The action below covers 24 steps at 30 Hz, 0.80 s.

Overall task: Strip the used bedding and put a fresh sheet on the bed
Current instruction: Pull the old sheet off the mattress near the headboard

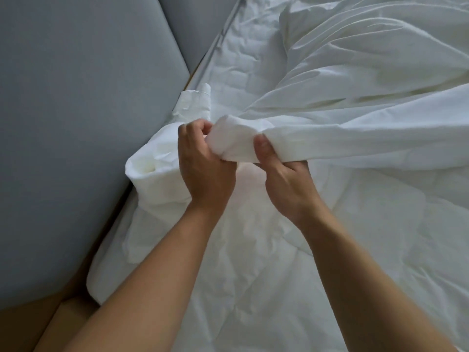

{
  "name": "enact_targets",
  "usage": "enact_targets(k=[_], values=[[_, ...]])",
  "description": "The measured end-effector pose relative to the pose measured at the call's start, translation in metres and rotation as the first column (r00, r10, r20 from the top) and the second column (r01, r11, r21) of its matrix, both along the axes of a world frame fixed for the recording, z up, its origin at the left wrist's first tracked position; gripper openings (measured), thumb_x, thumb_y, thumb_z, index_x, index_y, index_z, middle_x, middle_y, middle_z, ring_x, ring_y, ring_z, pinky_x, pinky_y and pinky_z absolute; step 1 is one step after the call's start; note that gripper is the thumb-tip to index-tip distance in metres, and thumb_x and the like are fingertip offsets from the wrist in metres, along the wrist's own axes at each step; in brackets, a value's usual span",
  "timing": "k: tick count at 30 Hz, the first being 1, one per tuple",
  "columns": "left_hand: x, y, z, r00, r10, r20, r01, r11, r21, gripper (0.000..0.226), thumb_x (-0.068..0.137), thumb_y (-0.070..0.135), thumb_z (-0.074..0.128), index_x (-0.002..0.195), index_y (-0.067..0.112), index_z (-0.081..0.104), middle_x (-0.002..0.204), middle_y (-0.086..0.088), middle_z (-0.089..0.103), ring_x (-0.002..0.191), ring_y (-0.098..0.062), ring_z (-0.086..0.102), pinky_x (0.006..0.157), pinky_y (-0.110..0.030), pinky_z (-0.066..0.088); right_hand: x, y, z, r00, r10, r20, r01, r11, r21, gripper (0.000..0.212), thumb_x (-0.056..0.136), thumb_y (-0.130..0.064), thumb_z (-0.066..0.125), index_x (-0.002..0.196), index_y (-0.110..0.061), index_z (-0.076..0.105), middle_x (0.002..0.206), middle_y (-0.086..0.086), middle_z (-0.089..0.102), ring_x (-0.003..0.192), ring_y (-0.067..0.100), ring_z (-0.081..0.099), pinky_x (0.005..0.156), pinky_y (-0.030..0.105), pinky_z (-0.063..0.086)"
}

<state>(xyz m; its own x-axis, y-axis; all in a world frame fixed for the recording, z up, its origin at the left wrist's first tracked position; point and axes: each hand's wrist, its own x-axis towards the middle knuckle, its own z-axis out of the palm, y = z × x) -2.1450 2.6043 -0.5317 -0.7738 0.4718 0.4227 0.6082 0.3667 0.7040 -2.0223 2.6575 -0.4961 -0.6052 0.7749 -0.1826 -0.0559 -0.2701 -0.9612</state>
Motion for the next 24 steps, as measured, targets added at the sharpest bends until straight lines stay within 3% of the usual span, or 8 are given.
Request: enact_targets(k=[2,5,7,9,13,17,21,24], values=[[-0.004,-0.021,-0.013,0.998,0.056,-0.026,-0.057,0.996,-0.062,0.033,0.067,0.009,0.063,0.1,0.006,0.057,0.102,-0.011,0.055,0.092,-0.03,0.052,0.078,-0.044,0.047,-0.004,-0.006,0.003,0.991,-0.11,-0.072,0.103,0.989,-0.102,0.018,0.101,-0.034,0.055,0.106,-0.022,0.067,0.101,-0.003,0.076,0.09,0.026,0.075,0.078,0.037,0.061],[-0.001,-0.061,-0.033,0.987,0.087,-0.132,-0.11,0.978,-0.179,0.043,0.062,0.02,0.07,0.101,0.006,0.056,0.104,-0.016,0.052,0.096,-0.028,0.045,0.082,-0.041,0.045,-0.002,-0.014,0.006,0.977,-0.21,-0.042,0.203,0.97,-0.136,0.026,0.105,-0.031,0.051,0.103,-0.008,0.063,0.084,0.014,0.075,0.057,0.034,0.072,0.049,0.025,0.054],[0.007,-0.081,-0.041,0.991,0.11,-0.069,-0.124,0.963,-0.24,0.043,0.065,0.019,0.077,0.098,0.015,0.05,0.098,-0.007,0.052,0.092,-0.028,0.045,0.078,-0.043,0.047,0.002,-0.022,0.006,0.97,-0.242,-0.032,0.233,0.959,-0.163,0.028,0.106,-0.03,0.049,0.101,-0.006,0.064,0.086,0.024,0.072,0.054,0.035,0.071,0.048,0.026,0.054],[0.016,-0.091,-0.044,0.97,0.174,0.167,-0.11,0.935,-0.337,0.04,0.066,0.032,0.076,0.087,0.024,0.043,0.084,0.005,0.053,0.081,-0.026,0.051,0.07,-0.042,0.048,0.007,-0.03,0.007,0.967,-0.255,-0.007,0.251,0.955,-0.161,0.028,0.106,-0.031,0.048,0.098,-0.011,0.066,0.086,0.02,0.073,0.055,0.033,0.072,0.051,0.027,0.055],[0.026,-0.089,-0.05,0.729,0.33,0.599,0.135,0.789,-0.599,0.042,0.08,0.06,0.05,0.072,0.019,0.058,0.077,-0.002,0.066,0.077,-0.028,0.066,0.063,-0.034,0.049,0.016,-0.044,0.008,0.943,-0.332,0.025,0.331,0.926,-0.18,0.027,0.105,-0.03,0.05,0.088,-0.021,0.069,0.084,0.008,0.074,0.054,0.028,0.07,0.053,0.027,0.055],[0.026,-0.089,-0.055,0.52,0.369,0.77,0.318,0.754,-0.576,0.055,0.09,0.056,0.047,0.1,0.008,0.074,0.103,-0.015,0.073,0.097,-0.034,0.069,0.089,-0.044,0.057,0.023,-0.048,-0.012,0.936,-0.338,0.1,0.353,0.898,-0.262,0.021,0.1,-0.036,0.058,0.091,-0.022,0.072,0.084,0.001,0.073,0.064,0.021,0.069,0.065,0.031,0.057],[0.049,-0.118,-0.046,0.746,0.252,0.617,0.244,0.758,-0.604,0.034,0.099,0.026,0.046,0.112,0.006,0.07,0.117,-0.022,0.07,0.109,-0.04,0.064,0.082,-0.034,0.048,0.035,-0.058,-0.03,0.995,0.095,-0.02,-0.095,0.915,-0.393,0.025,0.086,-0.036,0.075,0.107,-0.023,0.077,0.112,0.005,0.075,0.106,0.024,0.071,0.093,0.043,0.056],[0.081,-0.134,-0.027,0.853,0.126,0.506,0.247,0.758,-0.604,0.035,0.099,0.028,0.049,0.129,0.014,0.061,0.122,-0.018,0.069,0.111,-0.04,0.063,0.079,-0.035,0.047,0.04,-0.079,-0.037,0.926,0.364,0.098,-0.307,0.879,-0.366,0.033,0.082,-0.029,0.082,0.112,-0.017,0.073,0.107,0.002,0.076,0.104,0.021,0.072,0.096,0.041,0.056]])
